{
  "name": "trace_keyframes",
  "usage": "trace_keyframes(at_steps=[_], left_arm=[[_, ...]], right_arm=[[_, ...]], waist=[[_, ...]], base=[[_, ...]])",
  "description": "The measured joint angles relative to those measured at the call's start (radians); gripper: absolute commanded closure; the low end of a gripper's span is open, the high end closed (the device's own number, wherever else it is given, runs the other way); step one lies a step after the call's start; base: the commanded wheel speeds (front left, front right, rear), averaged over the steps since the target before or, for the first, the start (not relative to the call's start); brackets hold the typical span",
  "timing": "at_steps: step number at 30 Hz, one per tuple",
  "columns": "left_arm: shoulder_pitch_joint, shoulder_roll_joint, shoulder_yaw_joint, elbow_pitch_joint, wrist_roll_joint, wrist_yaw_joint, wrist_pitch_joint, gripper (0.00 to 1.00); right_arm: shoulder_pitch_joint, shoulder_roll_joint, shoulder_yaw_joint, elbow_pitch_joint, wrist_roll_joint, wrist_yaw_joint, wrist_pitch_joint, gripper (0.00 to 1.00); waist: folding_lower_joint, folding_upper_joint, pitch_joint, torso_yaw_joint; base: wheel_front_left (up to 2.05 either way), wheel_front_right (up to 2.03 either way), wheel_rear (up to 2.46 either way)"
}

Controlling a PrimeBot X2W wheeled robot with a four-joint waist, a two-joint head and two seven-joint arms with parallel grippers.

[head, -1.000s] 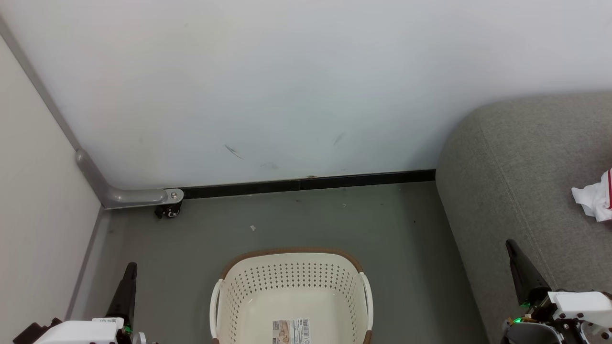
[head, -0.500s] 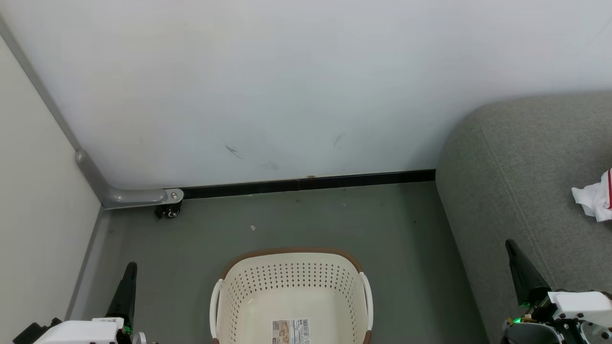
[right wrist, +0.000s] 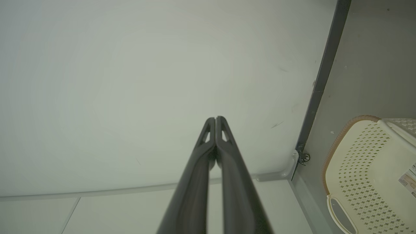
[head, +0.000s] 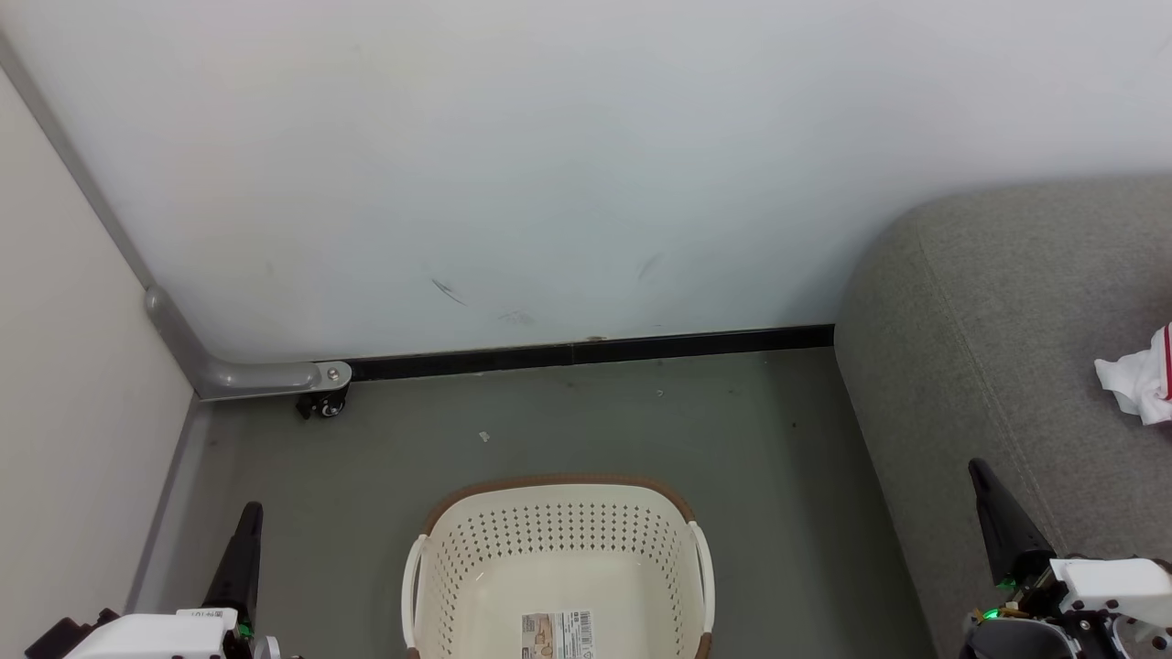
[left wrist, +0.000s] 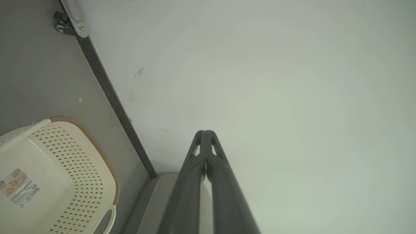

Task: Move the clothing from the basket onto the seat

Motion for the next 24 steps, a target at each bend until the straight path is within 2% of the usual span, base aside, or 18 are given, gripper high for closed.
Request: trace_keyframes(at_steps=[24], left_arm=[[0.000,0.000,0.000,0.000,-0.003,0.000,0.000,1.00]], right_arm=[[0.000,0.001,-0.002,0.000,0.000,0.000,0.002,1.00]], waist=[[-0.0001,0.0000,0.000,0.000]], base=[[0.00,0.00,0.00]])
